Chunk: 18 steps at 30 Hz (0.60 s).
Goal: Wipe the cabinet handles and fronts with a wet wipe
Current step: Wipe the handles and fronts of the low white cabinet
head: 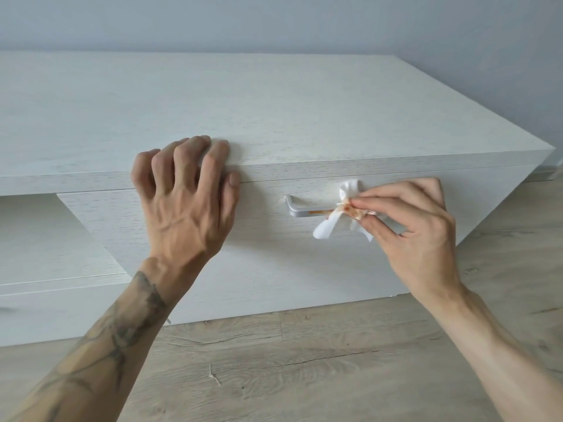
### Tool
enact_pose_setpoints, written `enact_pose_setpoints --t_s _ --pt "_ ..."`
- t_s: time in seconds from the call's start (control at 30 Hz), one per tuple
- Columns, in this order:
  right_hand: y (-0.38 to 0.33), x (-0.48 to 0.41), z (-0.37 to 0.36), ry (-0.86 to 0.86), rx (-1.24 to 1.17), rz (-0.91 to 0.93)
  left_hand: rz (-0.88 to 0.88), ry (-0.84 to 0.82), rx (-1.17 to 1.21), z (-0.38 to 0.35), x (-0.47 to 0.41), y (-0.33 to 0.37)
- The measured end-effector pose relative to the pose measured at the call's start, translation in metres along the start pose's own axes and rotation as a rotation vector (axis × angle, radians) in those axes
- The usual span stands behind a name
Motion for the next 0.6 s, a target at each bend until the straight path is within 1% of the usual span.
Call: enact_pose_setpoints --t_s 0.13,0.27,0.37,0.43,0.5,0.6 --pt "-0.017 0.000 -0.010 0.025 -0.026 -0.009 -0.001 0.004 -0.004 -0.001 0.001 0.000" --pt "-0.014 -0.004 -0.007 0.004 -0.011 0.059 0.001 0.019 -0.012 -0.001 0.000 0.001" --pt "-0.009 0.000 -0.003 0.046 -0.020 -0.013 0.007 0.011 -0.006 -0.001 0.000 0.000" --pt "-0.021 -0.001 -0.010 0.050 -0.039 -0.037 0.005 0.007 -0.012 0.000 0.000 0.001" --pt "-0.033 -0.002 -0.018 0.025 -0.049 0.002 0.005 0.003 -0.011 0.000 0.000 0.002" --pt "-0.021 -0.004 -0.011 0.013 -0.026 0.035 0.010 0.001 -0.001 0.002 -0.001 0.001"
Point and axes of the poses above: each hand's wrist, its own x-axis away from the middle knuckle, its own z-axis out of the back of the hand, y = z × x, the point moved 2 cm from there along -x, towards the middle knuckle, and after that the axes turned 9 degrees about x, right-handed, at the moved point
